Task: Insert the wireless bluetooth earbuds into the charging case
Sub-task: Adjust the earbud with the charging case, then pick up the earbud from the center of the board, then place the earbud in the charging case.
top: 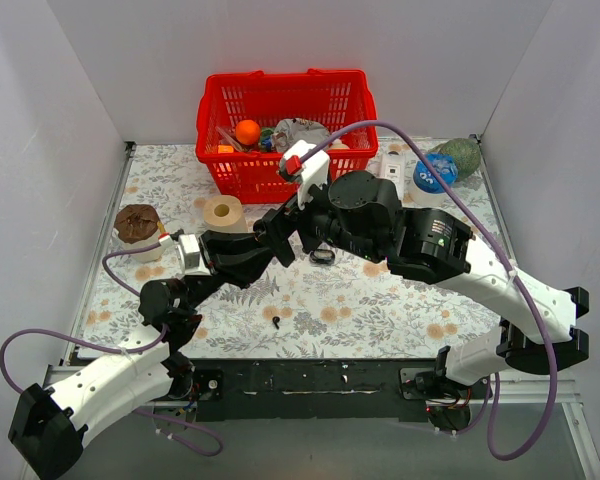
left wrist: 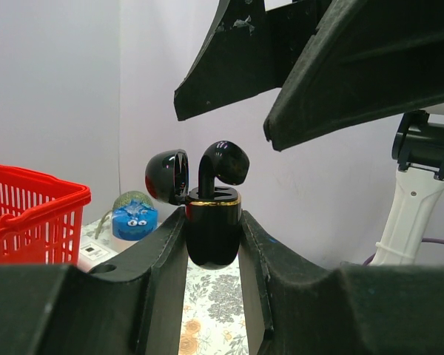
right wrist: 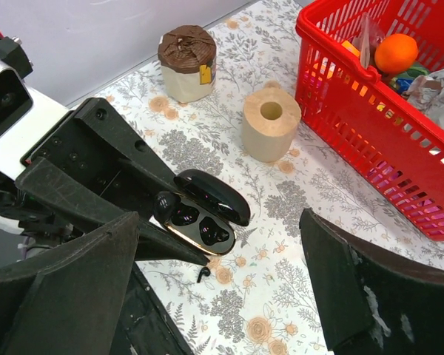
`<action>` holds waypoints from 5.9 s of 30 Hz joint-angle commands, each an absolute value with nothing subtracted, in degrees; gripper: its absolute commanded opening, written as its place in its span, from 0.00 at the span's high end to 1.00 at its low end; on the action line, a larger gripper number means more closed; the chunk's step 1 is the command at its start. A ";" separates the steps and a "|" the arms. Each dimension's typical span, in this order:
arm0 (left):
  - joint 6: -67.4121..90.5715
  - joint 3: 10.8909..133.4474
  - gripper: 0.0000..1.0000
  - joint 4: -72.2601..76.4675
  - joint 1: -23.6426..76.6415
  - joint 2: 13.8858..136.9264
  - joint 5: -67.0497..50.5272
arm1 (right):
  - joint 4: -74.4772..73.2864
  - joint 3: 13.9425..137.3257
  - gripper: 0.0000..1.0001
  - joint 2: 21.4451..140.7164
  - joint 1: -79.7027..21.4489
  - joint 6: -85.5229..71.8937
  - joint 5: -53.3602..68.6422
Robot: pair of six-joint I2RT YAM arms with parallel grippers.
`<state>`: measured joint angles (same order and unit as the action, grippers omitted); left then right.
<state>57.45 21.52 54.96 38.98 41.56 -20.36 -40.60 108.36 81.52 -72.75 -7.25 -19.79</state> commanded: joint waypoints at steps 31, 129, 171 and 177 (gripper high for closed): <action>57.13 24.78 1.00 55.19 38.94 39.11 -21.45 | -43.51 108.46 0.02 80.95 -72.16 -5.89 -29.53; 48.87 23.55 1.00 14.59 38.94 2.90 -12.13 | -18.46 68.91 0.99 106.45 -70.66 -29.53 -8.43; 63.37 30.59 1.00 68.55 39.02 50.45 -24.43 | 12.91 68.38 0.99 54.14 -69.61 -0.44 -14.86; 62.14 30.41 1.00 69.17 39.02 49.92 -24.79 | 12.84 72.33 0.99 56.77 -70.40 -0.18 -12.66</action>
<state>62.98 28.80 67.05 38.96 50.89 -23.79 7.79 67.57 55.16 -69.76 -1.45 -14.72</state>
